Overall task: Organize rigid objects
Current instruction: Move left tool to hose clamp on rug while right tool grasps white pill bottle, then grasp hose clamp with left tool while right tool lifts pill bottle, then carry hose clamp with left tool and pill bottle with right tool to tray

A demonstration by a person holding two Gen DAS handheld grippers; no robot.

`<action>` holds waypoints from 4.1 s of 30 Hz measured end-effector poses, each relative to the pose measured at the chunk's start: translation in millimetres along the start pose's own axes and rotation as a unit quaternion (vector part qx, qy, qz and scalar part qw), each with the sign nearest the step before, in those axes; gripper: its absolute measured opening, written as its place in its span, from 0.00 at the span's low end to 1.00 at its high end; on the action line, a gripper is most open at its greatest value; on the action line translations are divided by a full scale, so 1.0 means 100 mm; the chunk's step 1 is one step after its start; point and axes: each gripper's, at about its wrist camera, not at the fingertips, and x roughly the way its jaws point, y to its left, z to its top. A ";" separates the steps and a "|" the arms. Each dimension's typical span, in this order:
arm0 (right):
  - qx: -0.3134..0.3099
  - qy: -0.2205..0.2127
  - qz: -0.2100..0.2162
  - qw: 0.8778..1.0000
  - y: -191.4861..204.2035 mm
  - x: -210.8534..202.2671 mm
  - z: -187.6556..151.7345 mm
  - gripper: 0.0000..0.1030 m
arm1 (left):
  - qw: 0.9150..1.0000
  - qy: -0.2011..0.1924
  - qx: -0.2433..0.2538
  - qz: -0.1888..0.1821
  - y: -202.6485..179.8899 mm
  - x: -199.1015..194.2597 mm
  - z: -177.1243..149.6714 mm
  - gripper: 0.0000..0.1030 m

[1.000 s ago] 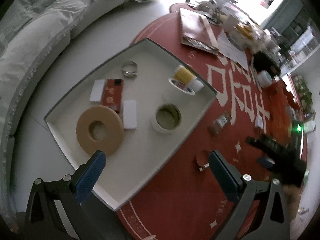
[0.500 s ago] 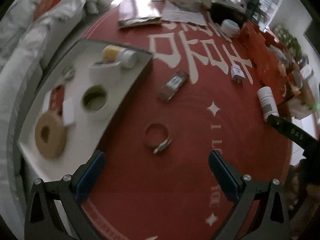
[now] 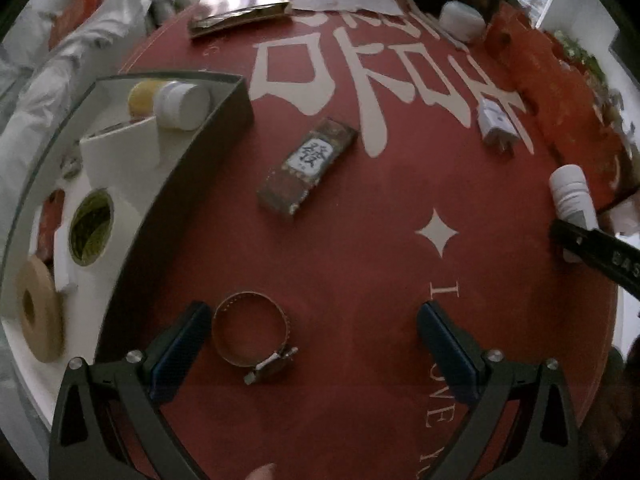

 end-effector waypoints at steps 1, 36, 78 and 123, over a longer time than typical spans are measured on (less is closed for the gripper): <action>-0.005 0.002 0.002 1.000 0.00 -0.03 -0.03 0.40 | 1.000 0.003 -0.005 -0.001 0.00 0.00 0.01 1.00; -0.116 0.057 0.014 0.991 0.17 -0.33 -1.09 0.88 | 0.999 -0.036 0.032 -0.017 0.01 -0.37 -0.57 0.81; -0.155 0.022 0.069 0.985 0.59 -0.93 -1.08 0.40 | 0.994 -0.096 -0.025 -0.034 0.24 -1.16 -0.68 0.38; -0.278 0.011 0.167 0.946 2.80 -1.21 -0.36 0.41 | 0.972 -0.099 -0.197 0.075 2.02 -1.20 -0.10 0.38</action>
